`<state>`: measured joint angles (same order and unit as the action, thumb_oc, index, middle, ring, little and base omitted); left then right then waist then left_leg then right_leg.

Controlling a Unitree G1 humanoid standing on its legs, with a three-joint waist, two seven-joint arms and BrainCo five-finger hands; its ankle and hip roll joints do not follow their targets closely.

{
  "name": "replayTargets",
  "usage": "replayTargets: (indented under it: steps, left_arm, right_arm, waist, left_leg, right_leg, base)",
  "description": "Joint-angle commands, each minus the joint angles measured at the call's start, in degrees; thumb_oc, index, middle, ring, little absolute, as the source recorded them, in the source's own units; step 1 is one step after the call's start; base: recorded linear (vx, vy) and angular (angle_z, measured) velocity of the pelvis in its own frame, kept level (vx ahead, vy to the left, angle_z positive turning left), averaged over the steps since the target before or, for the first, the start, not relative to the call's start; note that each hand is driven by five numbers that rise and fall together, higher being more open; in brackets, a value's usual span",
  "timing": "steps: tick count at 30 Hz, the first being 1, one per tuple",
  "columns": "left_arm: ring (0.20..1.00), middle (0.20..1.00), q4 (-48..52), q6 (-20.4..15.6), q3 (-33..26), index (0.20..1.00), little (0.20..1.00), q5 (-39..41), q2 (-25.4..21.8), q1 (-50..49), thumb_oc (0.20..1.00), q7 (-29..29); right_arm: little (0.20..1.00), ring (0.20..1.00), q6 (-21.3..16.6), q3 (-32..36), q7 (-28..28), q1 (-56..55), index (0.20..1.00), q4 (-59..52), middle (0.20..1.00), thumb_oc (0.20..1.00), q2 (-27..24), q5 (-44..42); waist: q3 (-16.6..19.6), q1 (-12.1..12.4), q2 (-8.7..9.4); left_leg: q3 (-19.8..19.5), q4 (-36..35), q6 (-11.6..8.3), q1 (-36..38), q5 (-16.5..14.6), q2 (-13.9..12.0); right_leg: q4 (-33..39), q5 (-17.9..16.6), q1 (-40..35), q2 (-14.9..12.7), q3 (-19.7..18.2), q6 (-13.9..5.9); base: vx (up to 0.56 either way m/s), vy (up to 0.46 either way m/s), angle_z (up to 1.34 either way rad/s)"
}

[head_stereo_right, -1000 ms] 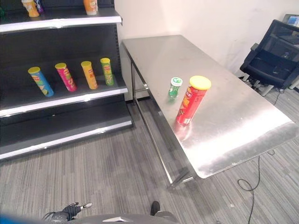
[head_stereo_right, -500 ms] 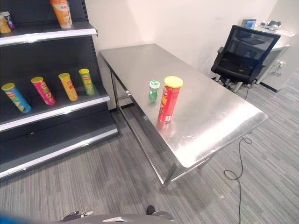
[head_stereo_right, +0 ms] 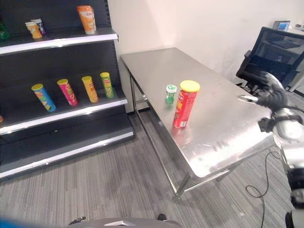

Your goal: Put the goods on the table back onto the shelves and tidy them up.

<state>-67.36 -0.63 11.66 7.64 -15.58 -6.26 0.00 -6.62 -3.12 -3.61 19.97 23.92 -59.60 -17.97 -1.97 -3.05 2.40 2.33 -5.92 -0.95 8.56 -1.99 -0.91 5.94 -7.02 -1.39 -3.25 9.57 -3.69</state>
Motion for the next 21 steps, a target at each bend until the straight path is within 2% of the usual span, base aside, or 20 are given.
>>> replayTargets:
  steps: [1,8,14,21]
  left_arm:
    - [1.000,1.000,-0.25,-1.49,1.53,1.000,1.000,0.14,-1.48,3.52,1.000,0.43]
    - [1.000,1.000,-0.67,-1.66,1.28,1.000,1.000,0.47,-0.95,3.21,1.000,0.67]
    - [1.000,1.000,-0.55,-1.97,1.16,1.000,1.000,0.10,-0.71,2.75,1.000,0.29]
    - [1.000,1.000,-0.27,-2.30,1.03,1.000,1.000,-0.26,-0.69,2.63,1.000,0.18]
  right_arm:
    - [1.000,1.000,-1.96,-8.51,1.54,12.36,1.000,3.74,1.000,1.000,-2.73,-0.52]
    - [1.000,1.000,-2.54,-11.98,3.87,13.94,1.000,0.40,1.000,1.000,-3.73,-1.96]
    - [1.000,1.000,-2.68,-18.41,8.02,15.96,1.000,-2.27,1.000,1.000,-6.55,-1.99]
    - [1.000,1.000,-3.21,-19.61,10.04,15.00,1.000,-5.77,1.000,1.000,-8.19,-2.28]
  waist:
    - [-2.83,2.06,0.82]
    - [-2.99,2.23,0.88]
    - [-3.09,2.69,1.02]
    - [-3.06,2.59,1.09]
  left_leg:
    - [2.71,0.92,-4.16,-1.67,-1.31,-3.66]
    - [2.02,0.92,-4.53,-2.01,-0.88,-3.95]
    - [1.59,0.92,-5.02,-2.08,-0.51,-4.39]
    - [1.48,0.92,-5.25,-2.05,-0.43,-4.70]
  right_leg:
    - [-1.24,10.37,-4.86,-1.98,0.38,-4.05]
    - [-1.51,10.76,-5.06,-1.81,1.31,-3.83]
    - [-1.81,11.14,-5.34,-1.65,2.60,-3.69]
    - [-1.84,11.43,-5.46,-1.52,3.00,-3.65]
  base:
    - [0.00,-0.036,0.12]
    - [0.01,-0.030,0.18]
    - [0.01,-0.026,0.09]
    - [0.00,-0.005,0.00]
